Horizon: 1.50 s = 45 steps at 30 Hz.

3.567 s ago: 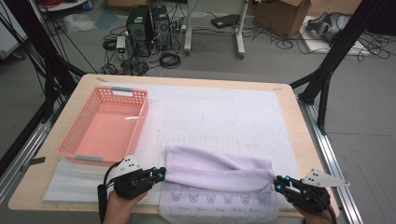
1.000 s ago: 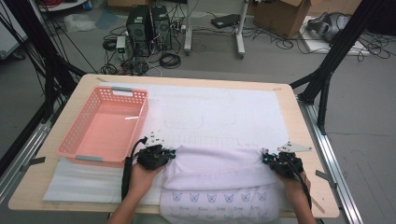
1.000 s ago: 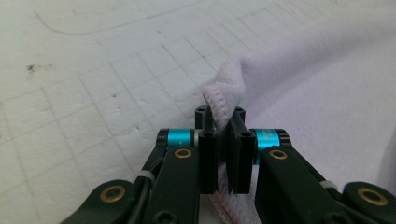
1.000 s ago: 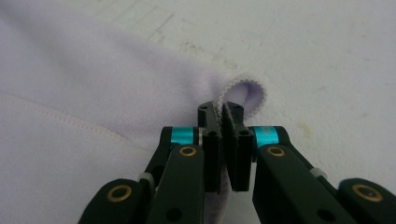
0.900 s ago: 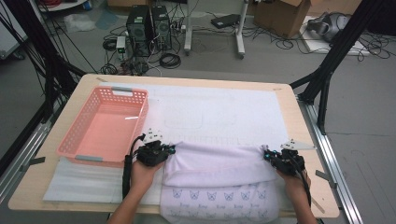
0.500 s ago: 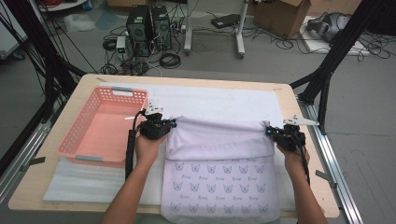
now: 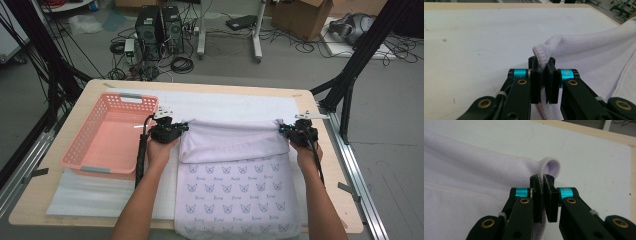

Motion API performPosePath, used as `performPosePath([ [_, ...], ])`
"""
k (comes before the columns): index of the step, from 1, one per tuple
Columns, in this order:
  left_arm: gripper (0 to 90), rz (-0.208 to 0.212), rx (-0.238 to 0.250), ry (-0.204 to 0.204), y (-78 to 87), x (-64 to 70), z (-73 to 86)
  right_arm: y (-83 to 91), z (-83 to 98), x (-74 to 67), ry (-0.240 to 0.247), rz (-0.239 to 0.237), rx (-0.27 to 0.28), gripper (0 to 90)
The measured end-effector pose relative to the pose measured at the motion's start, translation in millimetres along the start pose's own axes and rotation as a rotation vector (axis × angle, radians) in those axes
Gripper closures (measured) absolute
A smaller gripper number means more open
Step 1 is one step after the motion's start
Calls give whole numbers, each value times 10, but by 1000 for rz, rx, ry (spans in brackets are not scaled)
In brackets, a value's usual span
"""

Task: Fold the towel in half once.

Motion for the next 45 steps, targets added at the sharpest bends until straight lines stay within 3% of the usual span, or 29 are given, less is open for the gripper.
performPosePath([
  [1,831,14,9,9,-2,7,-2,-12,10,0,2,-4,-6,856],
  [3,753,-1,12,10,7,13,-15,-25,29,-5,-4,1,-21,813],
  [6,610,8,13,10,33,58,-36,4,14,0,-34,-5,-9,691],
  [9,564,20,7,-6,80,109,-50,61,8,12,-48,-31,-6,667],
  [13,546,51,12,-6,131,181,-39,131,21,-20,-47,-83,-18,628],
  [17,525,100,-46,-6,136,263,34,186,43,-76,-49,-131,-32,594],
  [24,519,129,-109,-31,105,439,95,145,191,-108,-32,-146,-91,593],
  [28,516,123,-131,-10,99,454,238,100,268,-125,-55,-133,-103,572],
  [30,518,125,-138,0,108,474,314,81,303,-131,-60,-132,-108,608],
  [32,582,128,-145,-3,129,490,382,84,325,-139,-53,-141,-108,732],
  [34,627,127,-189,4,128,499,432,107,347,-151,-50,-154,-111,820],
  [36,783,110,-194,-28,139,525,451,135,366,-156,-38,-158,-112,859],
  [38,864,106,-213,-32,143,542,479,176,374,-164,-35,-160,-95,862],
  [41,874,109,-215,-31,182,574,521,275,411,-174,-29,-167,-73,865],
  [45,876,133,-165,-57,297,680,497,436,515,-174,-19,-166,-44,865],
])
Point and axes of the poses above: each handheld gripper's, and its own axes: y roughly backward along the jaws, z roughly out of its underside, x roughly to its right, the point moved 6 cm from there along -y, roughly forward along the jaws, and after that the axes turned 11 degrees about z, right-handed, at the moved point
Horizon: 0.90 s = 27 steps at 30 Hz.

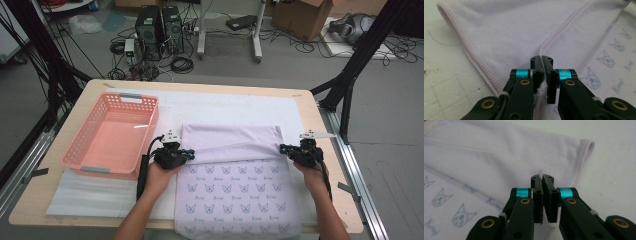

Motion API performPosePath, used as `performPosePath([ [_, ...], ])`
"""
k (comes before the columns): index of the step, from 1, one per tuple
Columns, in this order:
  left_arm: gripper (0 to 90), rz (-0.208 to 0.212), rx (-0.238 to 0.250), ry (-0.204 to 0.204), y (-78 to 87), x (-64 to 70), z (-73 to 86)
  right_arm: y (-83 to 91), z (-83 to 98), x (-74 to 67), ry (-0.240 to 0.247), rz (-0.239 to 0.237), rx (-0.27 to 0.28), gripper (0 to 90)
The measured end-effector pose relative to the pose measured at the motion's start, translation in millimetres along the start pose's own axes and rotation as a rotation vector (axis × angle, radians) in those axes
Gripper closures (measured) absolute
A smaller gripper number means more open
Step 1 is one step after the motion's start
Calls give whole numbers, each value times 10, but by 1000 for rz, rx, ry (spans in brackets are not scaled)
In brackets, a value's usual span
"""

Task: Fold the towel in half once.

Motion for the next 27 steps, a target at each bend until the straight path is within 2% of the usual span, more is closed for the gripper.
performPosePath([
  [7,875,54,58,-33,171,197,103,281,265,-104,4,-13,56,865],
  [9,875,57,59,-47,204,252,154,359,322,-137,-8,-24,68,865],
  [12,875,59,69,-67,251,324,209,432,393,-184,3,-30,78,864],
  [16,874,64,83,-73,319,385,274,536,466,-242,-3,-43,94,864],
  [22,874,91,101,-88,435,551,382,698,597,-299,1,-59,98,864],
  [27,874,98,95,-98,516,679,489,827,744,-350,2,-74,89,864],
])
Point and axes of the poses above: each handheld gripper's, and its own axes: y roughly backward along the jaws, z roughly out of its underside, x roughly to its right, the point moved 6 cm from there along -y, roughly forward along the jaws, and after that the axes turned 11 degrees about z, right-handed, at the moved point
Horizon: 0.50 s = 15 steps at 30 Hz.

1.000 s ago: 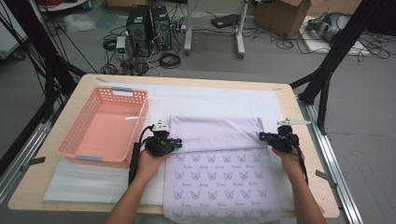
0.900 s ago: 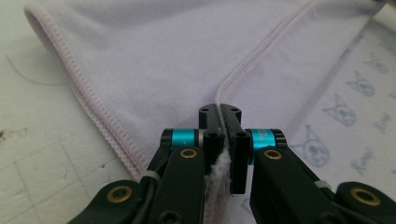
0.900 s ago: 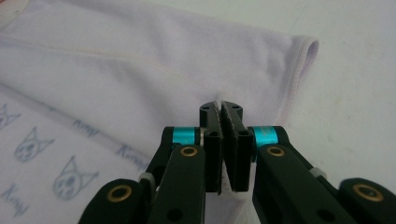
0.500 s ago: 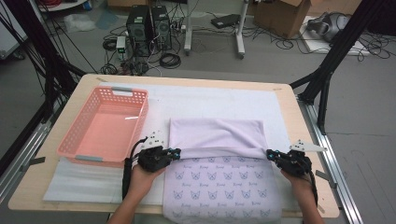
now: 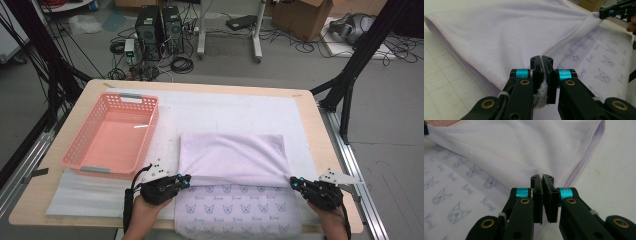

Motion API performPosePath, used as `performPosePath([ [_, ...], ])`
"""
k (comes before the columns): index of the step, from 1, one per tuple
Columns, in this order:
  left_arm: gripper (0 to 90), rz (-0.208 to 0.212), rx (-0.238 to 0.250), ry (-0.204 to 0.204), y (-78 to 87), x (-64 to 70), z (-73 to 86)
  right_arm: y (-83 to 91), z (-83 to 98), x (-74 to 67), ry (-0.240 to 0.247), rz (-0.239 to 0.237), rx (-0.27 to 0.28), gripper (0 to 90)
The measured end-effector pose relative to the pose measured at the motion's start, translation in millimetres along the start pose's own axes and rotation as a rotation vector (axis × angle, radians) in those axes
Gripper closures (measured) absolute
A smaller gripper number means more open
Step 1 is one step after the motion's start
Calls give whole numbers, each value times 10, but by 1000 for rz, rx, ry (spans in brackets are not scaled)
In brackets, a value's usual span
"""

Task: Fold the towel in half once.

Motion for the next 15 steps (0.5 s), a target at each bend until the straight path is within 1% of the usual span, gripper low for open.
performPosePath([
  [3,874,2,-1,0,40,57,38,70,42,-31,2,-6,1,864],
  [8,874,3,12,0,101,122,69,157,67,-92,11,-11,14,864],
  [11,874,7,16,5,138,154,90,204,94,-128,21,-16,15,864],
  [15,874,19,21,6,172,205,113,273,128,-175,20,-21,15,864],
])
Point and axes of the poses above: each handheld gripper's, and its own axes: y roughly backward along the jaws, z roughly out of its underside, x roughly to its right, the point moved 6 cm from there along -y, roughly forward along the jaws, and after that the axes turned 11 degrees about z, right-handed, at the moved point
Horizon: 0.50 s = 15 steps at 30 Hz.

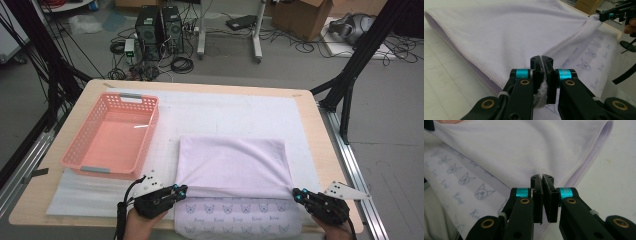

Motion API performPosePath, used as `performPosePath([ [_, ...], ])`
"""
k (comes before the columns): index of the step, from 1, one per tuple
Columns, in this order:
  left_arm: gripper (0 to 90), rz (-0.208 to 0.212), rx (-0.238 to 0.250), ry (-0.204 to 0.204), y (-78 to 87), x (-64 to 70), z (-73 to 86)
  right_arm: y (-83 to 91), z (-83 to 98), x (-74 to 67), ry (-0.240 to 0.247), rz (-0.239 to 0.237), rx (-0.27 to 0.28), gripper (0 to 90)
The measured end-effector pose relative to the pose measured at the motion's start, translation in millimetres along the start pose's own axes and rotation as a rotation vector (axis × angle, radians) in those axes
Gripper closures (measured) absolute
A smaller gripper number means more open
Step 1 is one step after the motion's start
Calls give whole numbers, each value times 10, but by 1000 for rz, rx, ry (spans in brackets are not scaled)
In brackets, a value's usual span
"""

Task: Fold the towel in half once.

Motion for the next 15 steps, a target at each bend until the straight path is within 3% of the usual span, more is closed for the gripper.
performPosePath([
  [15,869,66,-7,-9,126,300,117,272,216,-164,19,-14,-22,864],
])
Point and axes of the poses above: each handheld gripper's, and its own axes: y roughly backward along the jaws, z roughly out of its underside, x roughly to its right, the point moved 6 cm from there along -y, roughly forward along the jaws, and after that the axes turned 11 degrees about z, right-handed, at the moved point
